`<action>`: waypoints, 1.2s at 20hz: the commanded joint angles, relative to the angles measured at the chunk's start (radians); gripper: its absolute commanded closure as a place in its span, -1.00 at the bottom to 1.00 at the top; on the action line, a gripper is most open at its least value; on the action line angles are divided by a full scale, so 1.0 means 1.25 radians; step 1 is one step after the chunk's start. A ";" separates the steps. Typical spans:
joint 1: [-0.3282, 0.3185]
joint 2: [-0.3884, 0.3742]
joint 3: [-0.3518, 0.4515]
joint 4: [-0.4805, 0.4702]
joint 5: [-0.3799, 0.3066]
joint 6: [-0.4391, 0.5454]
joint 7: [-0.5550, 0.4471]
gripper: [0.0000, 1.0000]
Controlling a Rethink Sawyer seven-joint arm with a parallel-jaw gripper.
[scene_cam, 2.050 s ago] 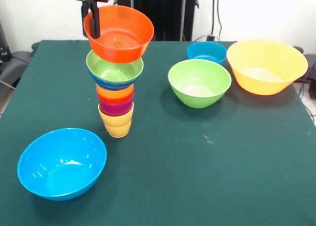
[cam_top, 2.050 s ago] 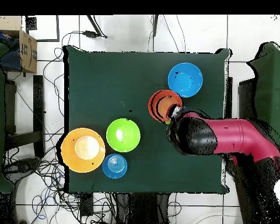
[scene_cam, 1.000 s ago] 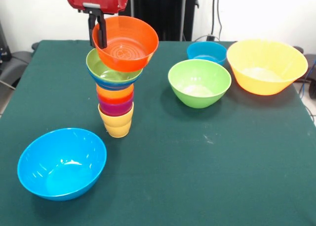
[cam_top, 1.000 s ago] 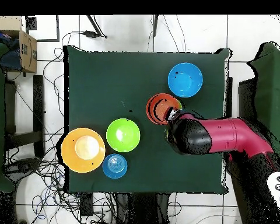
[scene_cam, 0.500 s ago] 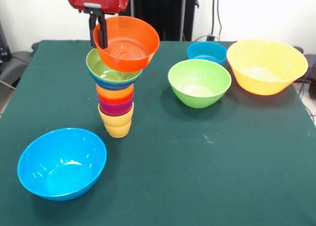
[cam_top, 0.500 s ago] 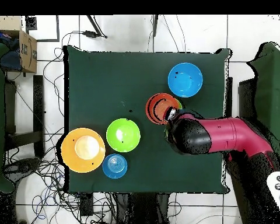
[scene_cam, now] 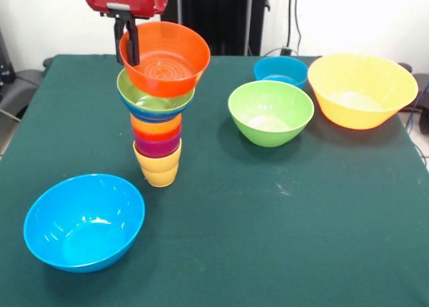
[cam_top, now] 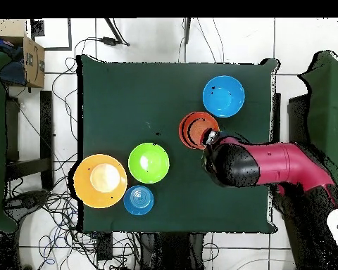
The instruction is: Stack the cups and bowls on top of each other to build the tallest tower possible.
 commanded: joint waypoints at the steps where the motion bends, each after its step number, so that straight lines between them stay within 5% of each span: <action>1: 0.006 0.053 0.028 0.026 -0.073 -0.046 -0.130 1.00; 24: 0.003 0.076 0.026 0.023 -0.108 -0.083 -0.113 1.00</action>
